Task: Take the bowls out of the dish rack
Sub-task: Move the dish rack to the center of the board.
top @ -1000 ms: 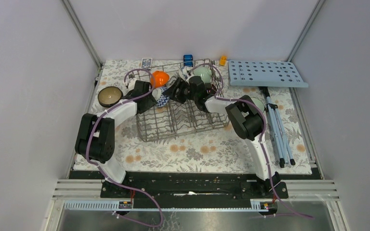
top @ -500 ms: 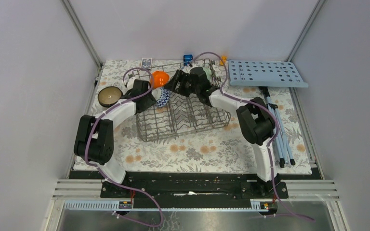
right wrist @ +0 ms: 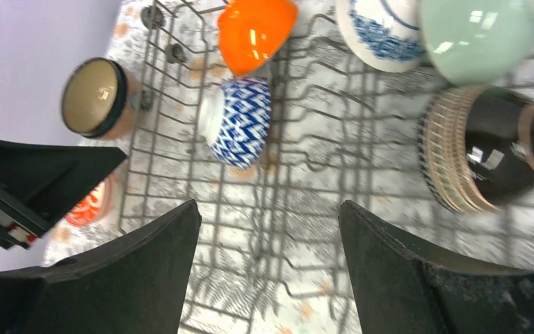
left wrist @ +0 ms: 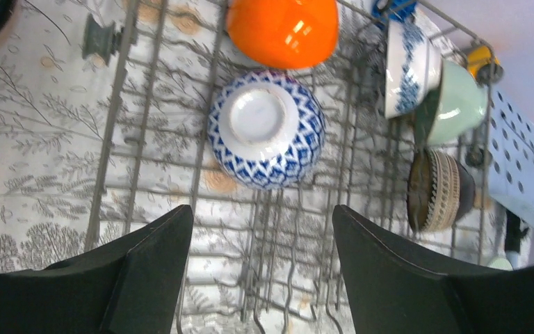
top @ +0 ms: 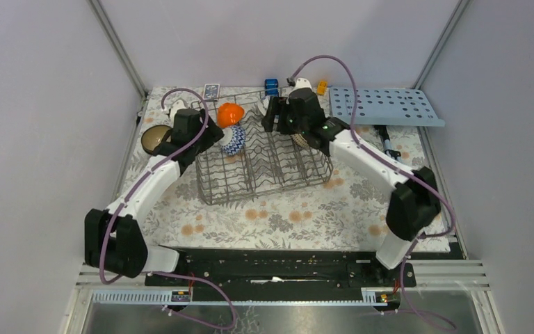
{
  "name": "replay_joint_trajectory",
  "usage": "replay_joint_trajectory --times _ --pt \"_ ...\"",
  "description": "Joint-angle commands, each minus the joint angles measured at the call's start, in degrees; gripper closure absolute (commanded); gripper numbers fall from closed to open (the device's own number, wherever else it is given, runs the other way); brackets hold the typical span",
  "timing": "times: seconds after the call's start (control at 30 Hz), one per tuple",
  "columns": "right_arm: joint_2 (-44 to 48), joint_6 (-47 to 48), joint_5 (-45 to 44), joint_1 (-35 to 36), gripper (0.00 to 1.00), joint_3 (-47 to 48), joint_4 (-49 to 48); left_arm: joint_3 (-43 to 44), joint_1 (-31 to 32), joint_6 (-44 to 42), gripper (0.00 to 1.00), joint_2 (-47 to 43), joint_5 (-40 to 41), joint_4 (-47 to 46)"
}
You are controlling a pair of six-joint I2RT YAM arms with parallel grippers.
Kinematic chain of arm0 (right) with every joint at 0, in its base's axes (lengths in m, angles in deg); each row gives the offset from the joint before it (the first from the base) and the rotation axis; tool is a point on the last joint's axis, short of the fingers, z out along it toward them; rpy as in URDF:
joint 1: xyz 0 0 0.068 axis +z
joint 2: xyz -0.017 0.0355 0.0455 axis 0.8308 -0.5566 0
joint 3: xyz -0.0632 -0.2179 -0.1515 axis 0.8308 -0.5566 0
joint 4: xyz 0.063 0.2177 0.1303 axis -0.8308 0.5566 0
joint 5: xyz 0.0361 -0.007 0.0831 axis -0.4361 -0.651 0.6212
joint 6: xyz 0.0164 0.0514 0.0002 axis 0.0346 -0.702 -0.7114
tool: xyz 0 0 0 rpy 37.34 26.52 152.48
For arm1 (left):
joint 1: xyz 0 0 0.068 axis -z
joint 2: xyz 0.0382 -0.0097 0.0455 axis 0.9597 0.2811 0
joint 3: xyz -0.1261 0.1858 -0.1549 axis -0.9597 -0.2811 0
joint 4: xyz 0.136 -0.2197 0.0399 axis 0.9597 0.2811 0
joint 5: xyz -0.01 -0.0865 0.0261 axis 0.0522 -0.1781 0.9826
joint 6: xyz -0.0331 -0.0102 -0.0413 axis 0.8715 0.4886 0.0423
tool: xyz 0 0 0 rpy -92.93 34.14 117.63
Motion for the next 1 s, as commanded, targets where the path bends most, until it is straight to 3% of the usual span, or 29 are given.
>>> replay_joint_trajectory --times 0.0,0.2,0.3,0.5,0.77,0.97 --pt "10.99 7.80 -14.06 2.35 0.20 -4.50 13.27 -2.79 2.39 -2.23 0.21 -6.31 -3.05 1.42" --pt "20.78 11.58 -26.59 2.02 0.22 -13.29 22.78 -8.11 4.28 -4.76 0.18 -14.14 -3.52 3.63" --pt "23.79 11.46 -28.84 0.30 0.24 -18.31 23.64 -10.54 4.34 -4.74 0.15 -17.61 -2.58 5.65" --pt "22.86 9.08 -24.81 -4.12 0.26 -25.42 19.17 -14.44 4.41 -4.92 0.11 -23.38 -3.22 7.86" --pt "16.43 6.85 -21.08 -6.90 0.29 -25.97 13.88 -16.00 4.41 -5.99 0.10 -25.90 -3.83 10.61" --pt "12.97 6.28 -18.52 -8.83 0.32 -25.52 12.23 -15.85 4.40 -7.10 0.07 -27.78 2.71 13.91"
